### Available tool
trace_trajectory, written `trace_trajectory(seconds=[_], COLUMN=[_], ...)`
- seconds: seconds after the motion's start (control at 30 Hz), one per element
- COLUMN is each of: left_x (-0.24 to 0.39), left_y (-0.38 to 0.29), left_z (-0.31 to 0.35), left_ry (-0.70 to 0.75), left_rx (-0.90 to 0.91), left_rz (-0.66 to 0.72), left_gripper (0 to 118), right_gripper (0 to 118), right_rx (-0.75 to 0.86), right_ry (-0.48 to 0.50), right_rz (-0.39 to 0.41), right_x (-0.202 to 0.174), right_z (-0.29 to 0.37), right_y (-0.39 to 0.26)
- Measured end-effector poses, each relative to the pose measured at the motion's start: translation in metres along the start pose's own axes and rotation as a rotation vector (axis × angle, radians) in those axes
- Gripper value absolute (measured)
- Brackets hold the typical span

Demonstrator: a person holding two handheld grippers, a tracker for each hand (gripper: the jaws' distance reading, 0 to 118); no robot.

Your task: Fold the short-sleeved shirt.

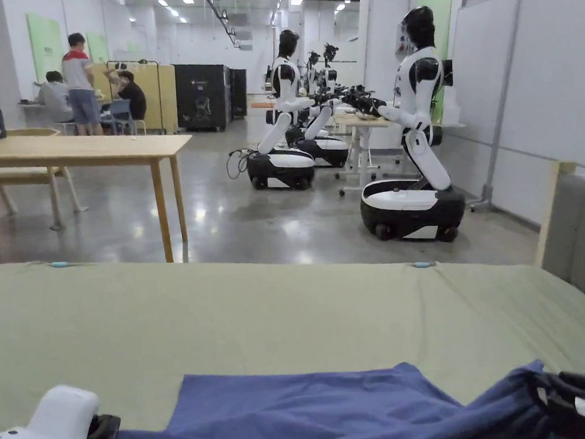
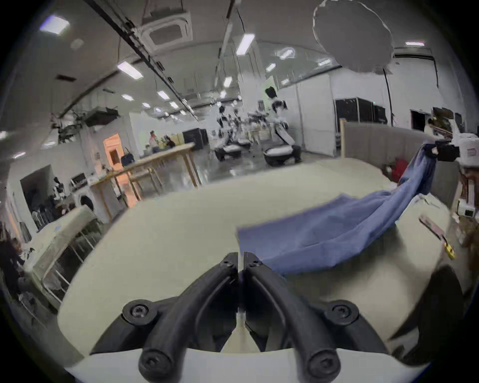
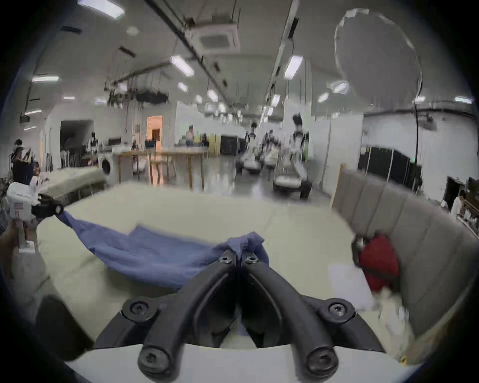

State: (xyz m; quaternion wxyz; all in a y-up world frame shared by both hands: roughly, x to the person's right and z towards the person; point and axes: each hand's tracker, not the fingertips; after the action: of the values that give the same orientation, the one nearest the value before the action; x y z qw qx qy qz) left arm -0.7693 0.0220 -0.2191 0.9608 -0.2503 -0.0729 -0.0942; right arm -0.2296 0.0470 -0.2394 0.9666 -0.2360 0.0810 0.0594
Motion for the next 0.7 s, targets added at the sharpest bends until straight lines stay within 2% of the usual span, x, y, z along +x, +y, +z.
trace_trajectory(seconds=[0.13, 0.23, 0.27, 0.3, 0.33, 0.37, 0.4, 0.43, 0.47, 0.53, 0.67, 0.7], left_x=[0.015, 0.016, 0.017, 0.018, 0.019, 0.021, 0.023, 0.021, 0.029, 0.042, 0.059, 0.053], left_y=[-0.077, -0.106, -0.107, -0.104, -0.100, -0.096, -0.092, -0.090, -0.085, -0.084, -0.125, -0.132], left_z=[-0.007, -0.013, -0.011, -0.008, -0.004, 0.002, 0.008, 0.019, 0.032, 0.046, 0.054, 0.052], left_ry=[0.017, 0.016, 0.013, 0.019, 0.025, 0.019, 0.008, 0.014, 0.004, 0.015, 0.067, 0.041], left_rx=[-0.186, -0.257, -0.247, -0.238, -0.225, -0.212, -0.201, -0.196, -0.081, -0.114, -0.098, -0.114], left_rz=[0.060, 0.128, 0.125, 0.135, 0.147, 0.157, 0.172, 0.194, 0.160, 0.163, 0.187, 0.241], left_gripper=[0, 2, 10, 40, 80, 115, 116, 116, 117, 117, 115, 104], right_gripper=[3, 3, 3, 6, 15, 39, 88, 116, 118, 118, 113, 86], right_rx=[-0.225, -0.315, -0.310, -0.304, -0.298, -0.280, -0.245, -0.217, -0.188, -0.077, -0.030, -0.021], right_ry=[0.011, 0.008, 0.007, 0.012, 0.013, 0.013, 0.012, 0.023, 0.044, 0.072, 0.085, 0.079], right_rz=[-0.008, -0.088, -0.102, -0.111, -0.120, -0.129, -0.135, -0.140, -0.148, -0.160, -0.194, -0.210], right_x=[-0.011, -0.011, -0.010, -0.009, -0.010, -0.009, -0.013, -0.019, -0.028, -0.044, -0.073, -0.079], right_z=[-0.012, -0.017, -0.015, -0.012, -0.007, -0.002, 0.005, 0.013, 0.022, 0.042, 0.054, 0.055], right_y=[-0.082, -0.120, -0.124, -0.125, -0.123, -0.118, -0.114, -0.111, -0.109, -0.105, -0.118, -0.122])
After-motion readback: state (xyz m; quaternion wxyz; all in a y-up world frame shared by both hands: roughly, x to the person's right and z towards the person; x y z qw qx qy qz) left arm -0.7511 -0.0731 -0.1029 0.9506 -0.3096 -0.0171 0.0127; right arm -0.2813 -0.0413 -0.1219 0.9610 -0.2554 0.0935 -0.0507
